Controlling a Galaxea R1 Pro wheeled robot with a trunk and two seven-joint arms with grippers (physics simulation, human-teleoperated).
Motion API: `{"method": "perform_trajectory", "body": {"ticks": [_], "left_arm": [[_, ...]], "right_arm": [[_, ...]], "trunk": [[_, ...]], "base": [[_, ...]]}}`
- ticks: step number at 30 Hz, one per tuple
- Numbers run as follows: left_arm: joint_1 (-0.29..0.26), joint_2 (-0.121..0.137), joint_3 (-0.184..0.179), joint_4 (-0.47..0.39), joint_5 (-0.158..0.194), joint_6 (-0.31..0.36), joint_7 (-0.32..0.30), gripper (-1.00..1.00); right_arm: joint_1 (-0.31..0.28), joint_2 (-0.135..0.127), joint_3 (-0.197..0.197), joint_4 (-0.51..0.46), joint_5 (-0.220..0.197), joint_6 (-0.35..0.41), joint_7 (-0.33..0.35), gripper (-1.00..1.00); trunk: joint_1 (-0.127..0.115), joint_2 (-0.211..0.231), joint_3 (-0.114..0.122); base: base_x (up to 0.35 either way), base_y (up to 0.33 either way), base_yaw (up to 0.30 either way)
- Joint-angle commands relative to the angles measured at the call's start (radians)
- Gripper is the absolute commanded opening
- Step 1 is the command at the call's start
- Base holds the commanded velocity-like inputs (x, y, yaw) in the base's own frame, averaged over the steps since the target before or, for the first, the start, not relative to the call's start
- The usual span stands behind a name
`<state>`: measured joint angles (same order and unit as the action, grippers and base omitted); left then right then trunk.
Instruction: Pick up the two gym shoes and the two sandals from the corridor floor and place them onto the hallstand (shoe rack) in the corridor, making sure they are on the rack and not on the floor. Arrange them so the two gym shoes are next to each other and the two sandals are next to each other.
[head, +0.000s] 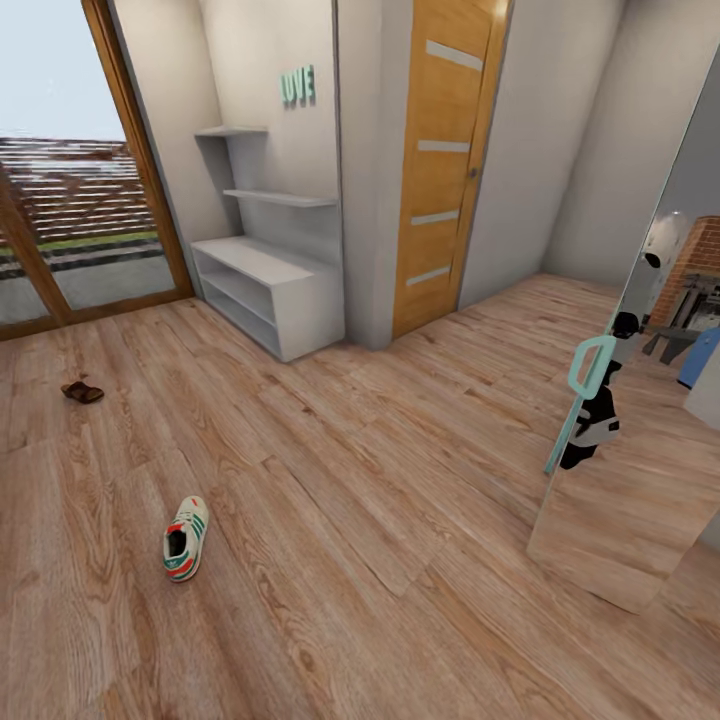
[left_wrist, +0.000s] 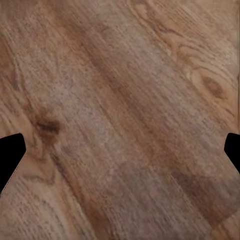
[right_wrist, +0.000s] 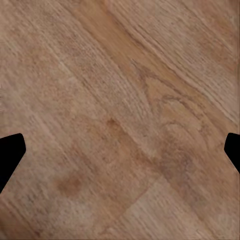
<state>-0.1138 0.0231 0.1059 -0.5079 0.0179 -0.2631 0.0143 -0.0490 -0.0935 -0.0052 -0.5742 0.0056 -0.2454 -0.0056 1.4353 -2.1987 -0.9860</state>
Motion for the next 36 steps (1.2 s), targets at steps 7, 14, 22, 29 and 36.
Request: {"method": "perform_trajectory", "body": {"ticks": [7,14,22,29,36], "left_arm": [[-0.063,-0.005,0.0,-0.009,0.001,0.011,0.007,1.0],[-0.152,-0.006,-0.002,0.002,0.002,0.031,0.009,1.0],[-0.18,-0.004,-0.005,0.004,0.0,0.053,0.009,1.0],[-0.181,-0.004,-0.007,0.004,-0.001,0.053,0.0,1.0],[-0.182,-0.004,-0.008,0.004,-0.015,0.053,-0.013,1.0]], "right_arm": [[-0.004,-0.001,0.0,-0.121,0.003,-0.001,0.001,1.0],[-0.008,-0.002,0.001,-0.274,0.005,0.012,0.006,1.0],[-0.009,-0.002,0.002,-0.314,0.005,0.052,0.012,1.0],[-0.009,-0.01,0.001,-0.3,0.005,0.058,0.014,1.0],[-0.009,-0.014,0.002,-0.294,0.006,0.058,0.014,1.0]], "trunk": [[0.0,0.0,-0.001],[0.0,0.0,-0.001],[0.0,0.0,-0.001],[0.0,0.0,-0.001],[0.0,0.0,-0.001]], "base": [[0.0,0.0,0.003],[0.0,0.0,0.0],[0.0,0.0,0.0],[0.0,0.0,0.0],[0.0,0.0,0.0]]}}
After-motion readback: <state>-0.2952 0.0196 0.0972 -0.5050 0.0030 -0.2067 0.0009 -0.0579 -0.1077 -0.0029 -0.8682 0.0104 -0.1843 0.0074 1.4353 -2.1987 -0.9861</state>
